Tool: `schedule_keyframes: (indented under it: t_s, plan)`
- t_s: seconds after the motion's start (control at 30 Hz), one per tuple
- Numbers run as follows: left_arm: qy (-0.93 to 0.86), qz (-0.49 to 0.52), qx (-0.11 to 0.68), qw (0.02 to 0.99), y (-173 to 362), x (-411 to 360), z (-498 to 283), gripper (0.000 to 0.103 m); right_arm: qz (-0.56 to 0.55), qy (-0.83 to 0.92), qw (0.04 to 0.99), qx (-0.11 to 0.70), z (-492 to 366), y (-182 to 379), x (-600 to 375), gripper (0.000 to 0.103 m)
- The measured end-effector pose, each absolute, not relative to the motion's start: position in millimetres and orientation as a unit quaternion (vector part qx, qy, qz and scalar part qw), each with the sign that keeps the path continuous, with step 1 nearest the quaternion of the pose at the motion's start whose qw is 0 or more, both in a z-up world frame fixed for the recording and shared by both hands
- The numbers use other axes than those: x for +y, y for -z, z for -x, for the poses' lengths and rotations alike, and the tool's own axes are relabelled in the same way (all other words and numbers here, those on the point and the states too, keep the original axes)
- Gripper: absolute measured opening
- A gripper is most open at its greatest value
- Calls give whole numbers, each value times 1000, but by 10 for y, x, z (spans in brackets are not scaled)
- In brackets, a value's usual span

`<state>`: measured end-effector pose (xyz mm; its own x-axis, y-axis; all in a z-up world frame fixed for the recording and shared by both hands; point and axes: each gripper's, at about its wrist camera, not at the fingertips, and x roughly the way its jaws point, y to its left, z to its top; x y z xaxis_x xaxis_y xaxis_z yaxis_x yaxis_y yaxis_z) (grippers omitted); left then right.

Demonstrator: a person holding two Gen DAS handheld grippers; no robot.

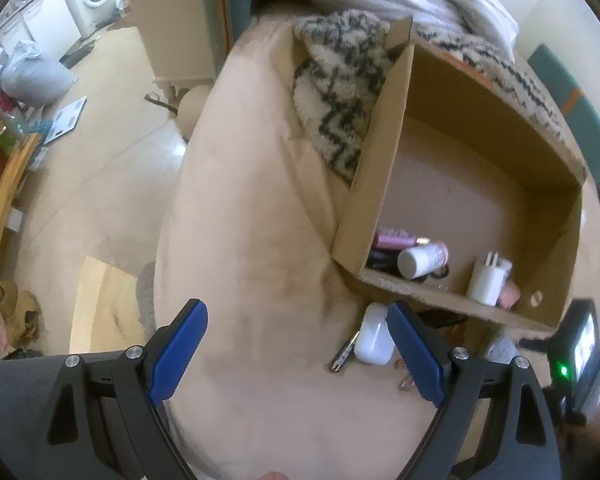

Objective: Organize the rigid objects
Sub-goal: 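Grasp the white remote with the right gripper while the left gripper grasps the earbuds case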

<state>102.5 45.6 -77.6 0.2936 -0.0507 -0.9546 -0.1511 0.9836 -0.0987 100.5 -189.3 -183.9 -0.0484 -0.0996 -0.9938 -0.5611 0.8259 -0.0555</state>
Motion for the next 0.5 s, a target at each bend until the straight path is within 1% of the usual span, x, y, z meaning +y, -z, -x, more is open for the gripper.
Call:
schedule_keyframes:
  t_s: [0.03,0.1,0.13,0.17,0.27,0.3,0.43,0.5]
  plan:
    - [-23,82,602,794,814,438,-1032,90,227,-168,648,707,-1046,1877,-1876,85]
    - [8,89,629,772,953,368,-1043,90,200,-165,653,712,-1084,1885,-1870,76]
    - [16,90,641,762,1020,333,-1047,90,189,-162,657,712,-1090,1868,-1876,66]
    - [20,81,650,755,1084,284,-1052,90,184,-156,662,710,-1091,1841,-1879,58]
    - [29,29,657,753,1174,62,-1098,86,165,-152,668,709,-1063,1758,-1886,48]
    - [40,13,659,751,1204,-35,-1124,86,151,-150,671,710,-1049,1735,-1895,47]
    - [62,-57,663,744,1332,-374,-1156,86,97,-145,684,708,-959,1615,-1985,46]
    - [70,-73,663,742,1394,-493,-1168,86,67,-141,694,703,-911,1534,-2019,46]
